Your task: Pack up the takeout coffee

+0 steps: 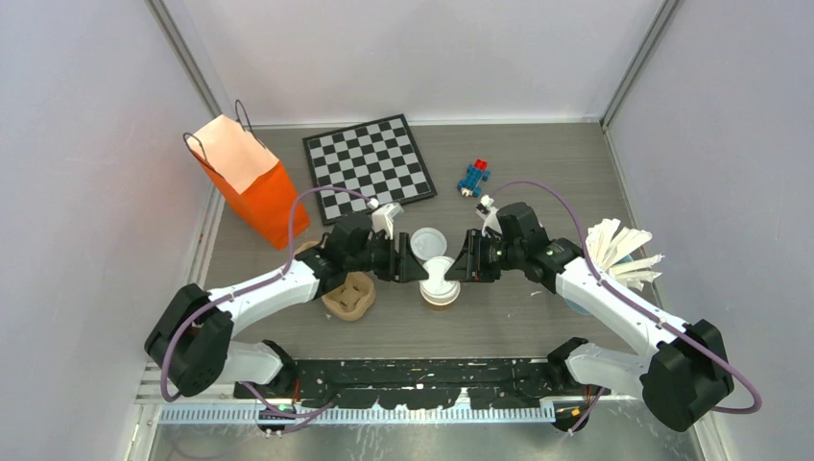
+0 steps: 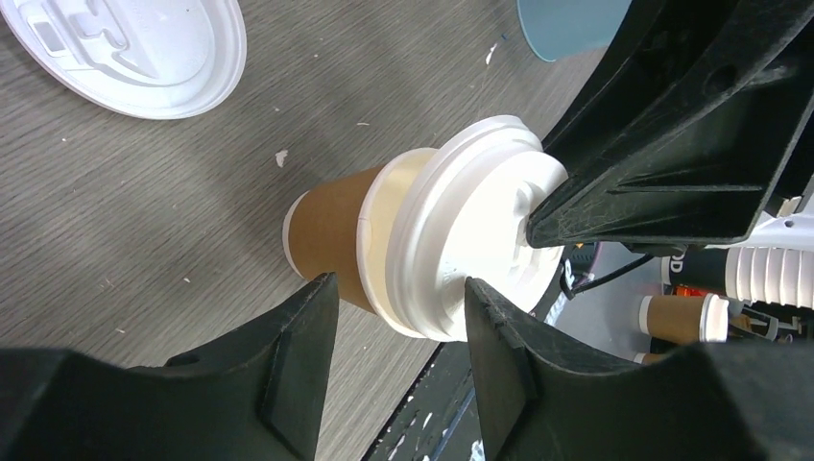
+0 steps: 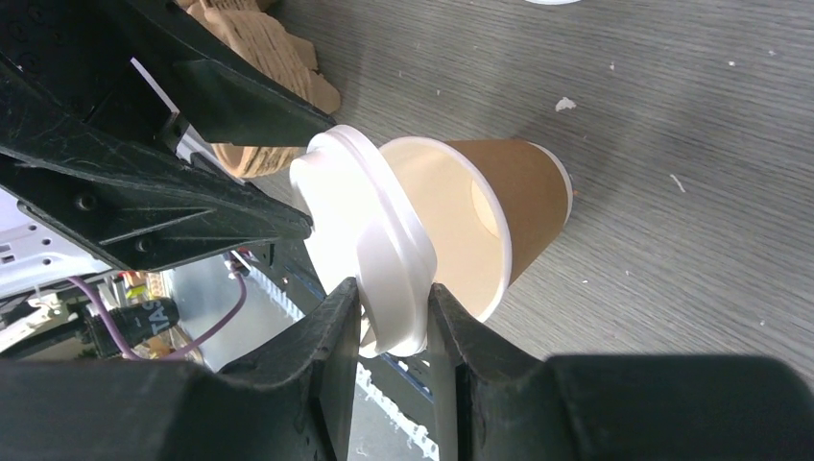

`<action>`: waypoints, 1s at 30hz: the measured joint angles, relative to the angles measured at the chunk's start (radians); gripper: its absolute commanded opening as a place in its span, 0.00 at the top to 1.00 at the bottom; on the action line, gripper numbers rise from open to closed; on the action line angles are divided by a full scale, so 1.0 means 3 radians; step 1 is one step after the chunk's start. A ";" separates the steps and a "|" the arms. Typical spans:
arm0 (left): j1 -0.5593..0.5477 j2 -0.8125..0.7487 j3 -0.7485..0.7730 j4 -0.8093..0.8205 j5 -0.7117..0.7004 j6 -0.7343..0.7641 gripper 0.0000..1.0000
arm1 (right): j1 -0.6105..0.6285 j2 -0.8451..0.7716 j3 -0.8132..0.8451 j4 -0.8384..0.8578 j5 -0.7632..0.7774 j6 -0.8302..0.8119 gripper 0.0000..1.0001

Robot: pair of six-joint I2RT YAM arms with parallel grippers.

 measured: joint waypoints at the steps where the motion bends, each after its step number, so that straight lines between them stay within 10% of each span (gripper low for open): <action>1: 0.0000 -0.0015 0.0000 -0.0004 -0.0004 -0.0001 0.47 | 0.0000 0.0000 -0.0001 0.0008 -0.0009 0.0010 0.65; 30: 0.0000 0.0041 -0.0015 -0.0011 0.0005 0.0000 0.60 | -0.0005 0.0170 -0.0086 0.0127 0.0001 0.0079 0.59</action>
